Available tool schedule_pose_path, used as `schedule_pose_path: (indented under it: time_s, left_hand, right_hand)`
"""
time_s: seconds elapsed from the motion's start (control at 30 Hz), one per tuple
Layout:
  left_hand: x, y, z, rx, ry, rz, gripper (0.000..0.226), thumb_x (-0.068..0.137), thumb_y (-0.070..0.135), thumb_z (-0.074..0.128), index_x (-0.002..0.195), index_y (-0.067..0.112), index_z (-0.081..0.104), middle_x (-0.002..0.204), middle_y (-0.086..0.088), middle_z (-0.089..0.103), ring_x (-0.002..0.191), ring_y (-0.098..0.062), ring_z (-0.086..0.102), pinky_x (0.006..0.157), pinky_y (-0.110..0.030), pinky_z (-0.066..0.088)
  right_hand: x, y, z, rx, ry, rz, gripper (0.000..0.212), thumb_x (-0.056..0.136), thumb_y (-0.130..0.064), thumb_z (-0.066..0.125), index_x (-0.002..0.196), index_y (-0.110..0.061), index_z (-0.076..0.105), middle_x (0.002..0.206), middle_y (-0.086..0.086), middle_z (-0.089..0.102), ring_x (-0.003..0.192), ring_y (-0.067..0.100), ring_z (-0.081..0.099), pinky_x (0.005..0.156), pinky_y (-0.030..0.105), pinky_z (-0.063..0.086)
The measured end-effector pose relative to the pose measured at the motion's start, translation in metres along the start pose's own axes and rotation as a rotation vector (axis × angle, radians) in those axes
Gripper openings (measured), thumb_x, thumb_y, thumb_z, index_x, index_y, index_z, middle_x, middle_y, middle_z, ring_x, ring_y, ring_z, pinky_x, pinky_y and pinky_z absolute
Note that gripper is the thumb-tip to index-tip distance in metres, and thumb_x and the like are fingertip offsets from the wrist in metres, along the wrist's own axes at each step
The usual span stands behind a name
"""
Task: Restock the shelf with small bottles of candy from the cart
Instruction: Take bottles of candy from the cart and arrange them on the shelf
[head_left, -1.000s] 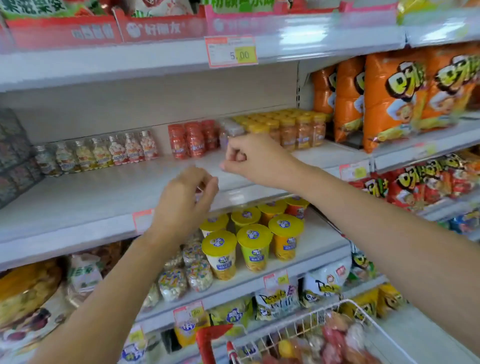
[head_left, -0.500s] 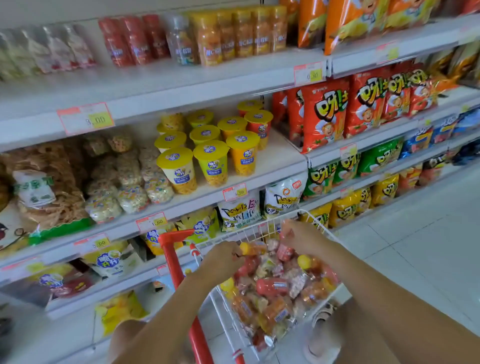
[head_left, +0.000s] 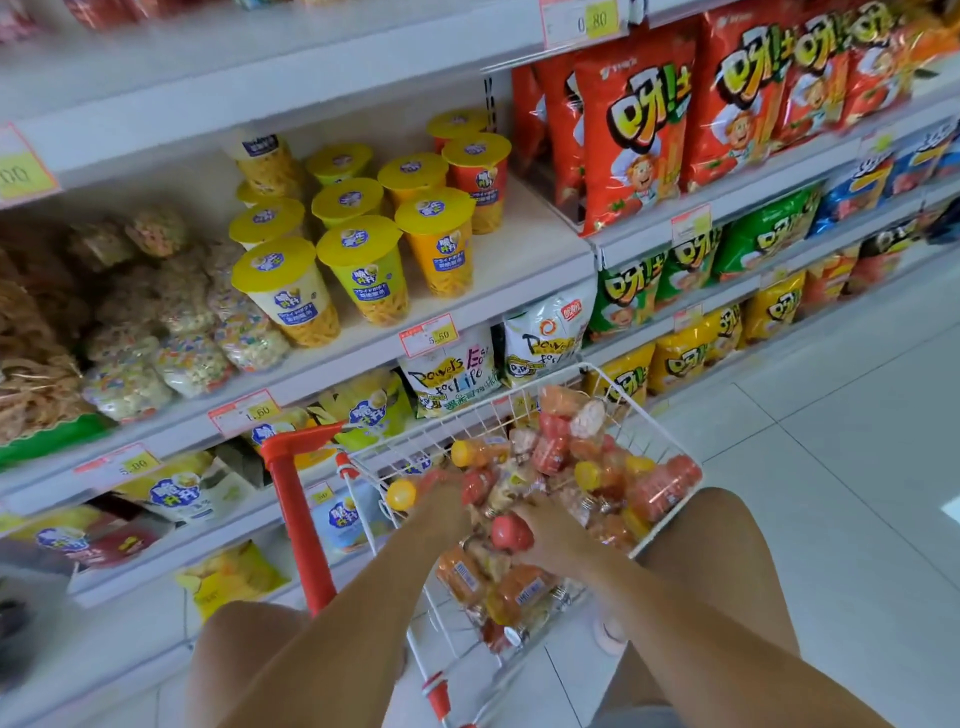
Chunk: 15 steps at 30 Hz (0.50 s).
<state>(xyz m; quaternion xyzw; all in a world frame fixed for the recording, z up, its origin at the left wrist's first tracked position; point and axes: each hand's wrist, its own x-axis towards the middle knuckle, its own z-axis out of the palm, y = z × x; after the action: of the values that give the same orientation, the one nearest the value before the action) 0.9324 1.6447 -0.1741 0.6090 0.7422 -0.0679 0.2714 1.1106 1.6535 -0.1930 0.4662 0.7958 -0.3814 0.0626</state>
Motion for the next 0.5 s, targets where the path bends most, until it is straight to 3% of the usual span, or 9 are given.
schedule_pose_path:
  time_s: [0.1, 0.2, 0.3, 0.37, 0.43, 0.5]
  left_hand:
    - [0.013, 0.001, 0.001, 0.042, -0.001, -0.025, 0.062, 0.086, 0.0, 0.052, 0.144, 0.004, 0.03, 0.129, -0.016, 0.055, 0.111, -0.026, 0.058, 0.082, -0.03, 0.049]
    - [0.021, 0.002, 0.005, 0.099, 0.009, -0.089, 0.056, 0.091, 0.014, 0.058, 0.141, 0.01, 0.036, 0.132, -0.01, 0.055, 0.113, -0.024, 0.059, 0.085, -0.032, 0.051]
    - [0.021, 0.007, 0.004, 0.057, 0.052, -0.154, 0.042, 0.093, 0.018, 0.057, 0.133, 0.01, 0.047, 0.124, -0.009, 0.059, 0.11, -0.023, 0.061, 0.078, -0.029, 0.051]
    - [0.019, 0.009, -0.004, -0.036, 0.084, -0.173, 0.038, 0.093, 0.019, 0.055, 0.127, 0.004, 0.048, 0.114, -0.012, 0.062, 0.102, -0.027, 0.062, 0.071, -0.031, 0.048]
    - [0.012, 0.011, -0.02, -0.176, 0.115, -0.158, 0.029, 0.089, 0.016, 0.053, 0.116, 0.006, 0.05, 0.106, -0.014, 0.062, 0.089, -0.028, 0.063, 0.062, -0.03, 0.046]
    - [0.0, 0.012, -0.041, -0.338, 0.184, -0.103, 0.011, 0.085, 0.018, 0.055, 0.095, 0.014, 0.052, 0.095, -0.009, 0.061, 0.072, -0.019, 0.057, 0.056, -0.027, 0.044]
  right_hand:
    - [0.002, 0.0, -0.006, -0.032, 0.033, 0.003, 0.065, 0.074, -0.038, 0.078, 0.129, -0.017, 0.051, 0.133, 0.003, 0.045, 0.12, 0.023, 0.046, 0.107, 0.037, 0.037]
    - [-0.004, -0.001, -0.013, 0.026, 0.102, 0.015, 0.059, 0.075, -0.038, 0.076, 0.126, -0.017, 0.055, 0.126, 0.0, 0.054, 0.115, 0.019, 0.052, 0.101, 0.03, 0.039]
    - [-0.017, 0.004, -0.027, 0.437, 0.231, 0.061, 0.031, 0.075, -0.033, 0.078, 0.101, -0.023, 0.064, 0.096, -0.003, 0.068, 0.094, 0.013, 0.063, 0.087, 0.029, 0.046]
    - [-0.028, 0.005, -0.046, 0.773, 0.28, 0.085, 0.02, 0.076, -0.02, 0.078, 0.09, -0.019, 0.064, 0.083, -0.006, 0.068, 0.081, 0.006, 0.063, 0.078, 0.023, 0.047]
    - [-0.039, -0.001, -0.069, 1.019, 0.308, 0.064, 0.014, 0.078, -0.01, 0.075, 0.087, -0.015, 0.066, 0.078, -0.01, 0.069, 0.078, 0.004, 0.065, 0.072, 0.017, 0.049]
    - [-0.044, -0.01, -0.092, 1.199, 0.316, 0.041, 0.019, 0.079, -0.011, 0.073, 0.096, -0.016, 0.067, 0.087, -0.007, 0.073, 0.085, 0.01, 0.069, 0.077, 0.023, 0.054]
